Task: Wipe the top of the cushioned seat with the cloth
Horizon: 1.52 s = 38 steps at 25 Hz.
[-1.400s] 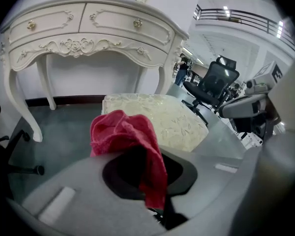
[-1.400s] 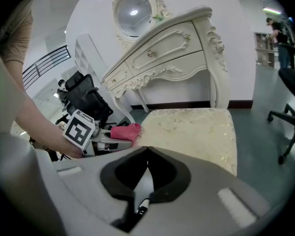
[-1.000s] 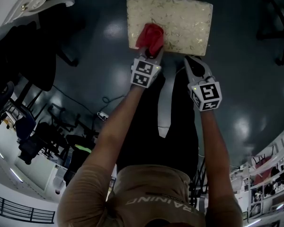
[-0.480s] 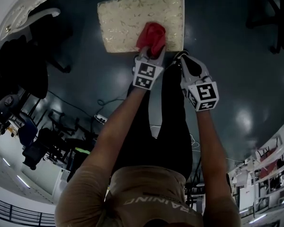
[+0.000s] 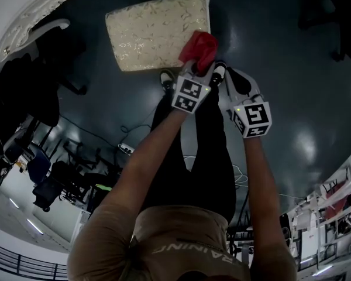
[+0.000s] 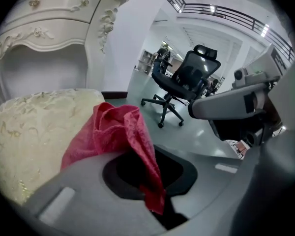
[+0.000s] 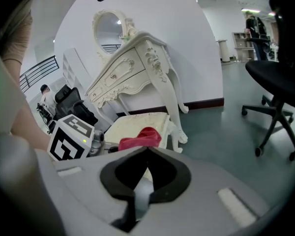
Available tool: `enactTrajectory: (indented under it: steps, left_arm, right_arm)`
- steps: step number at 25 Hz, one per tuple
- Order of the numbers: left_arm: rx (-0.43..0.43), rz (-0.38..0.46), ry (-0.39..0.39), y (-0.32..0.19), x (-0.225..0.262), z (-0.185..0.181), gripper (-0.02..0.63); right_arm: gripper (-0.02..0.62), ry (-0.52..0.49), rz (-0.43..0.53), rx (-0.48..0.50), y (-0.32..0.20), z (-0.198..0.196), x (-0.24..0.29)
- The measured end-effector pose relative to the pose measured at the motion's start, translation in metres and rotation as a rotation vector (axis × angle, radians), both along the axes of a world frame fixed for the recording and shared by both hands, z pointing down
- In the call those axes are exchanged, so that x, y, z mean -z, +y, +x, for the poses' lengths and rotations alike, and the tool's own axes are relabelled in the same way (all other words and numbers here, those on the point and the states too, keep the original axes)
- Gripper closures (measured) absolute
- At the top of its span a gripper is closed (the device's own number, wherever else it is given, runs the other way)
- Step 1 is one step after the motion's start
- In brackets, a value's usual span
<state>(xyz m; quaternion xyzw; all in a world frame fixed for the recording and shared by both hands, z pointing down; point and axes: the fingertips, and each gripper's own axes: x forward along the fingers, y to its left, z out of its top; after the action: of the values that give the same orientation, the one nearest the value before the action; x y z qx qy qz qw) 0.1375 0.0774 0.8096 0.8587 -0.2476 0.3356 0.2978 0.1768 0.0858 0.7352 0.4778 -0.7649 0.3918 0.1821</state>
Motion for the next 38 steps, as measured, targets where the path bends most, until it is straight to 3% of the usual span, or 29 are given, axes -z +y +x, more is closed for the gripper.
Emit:
enactTrajectory:
  steps: [4, 9, 15, 25, 38]
  left_arm:
    - [-0.053, -0.046, 0.02, 0.012, -0.006, 0.026, 0.568]
    - [-0.048, -0.126, 0.073, 0.019, -0.01, 0.049, 0.568]
    - [-0.114, -0.217, 0.182, 0.036, 0.006, 0.074, 0.568]
    - [-0.172, -0.131, 0.22, 0.044, 0.065, 0.059, 0.568]
    - [-0.108, 0.007, 0.248, 0.028, 0.225, -0.022, 0.568]
  right_arm:
    - [0.594, 0.008, 0.007, -0.012, -0.002, 0.019, -0.002]
    - [0.594, 0.015, 0.013, -0.034, -0.002, 0.038, 0.001]
    - [0.594, 0.02, 0.021, -0.049, 0.007, 0.045, 0.008]
    - [0.594, 0.035, 0.038, -0.048, 0.029, 0.035, 0.036]
    - [0.594, 0.03, 0.085, 0.237, 0.04, -0.05, 0.155]
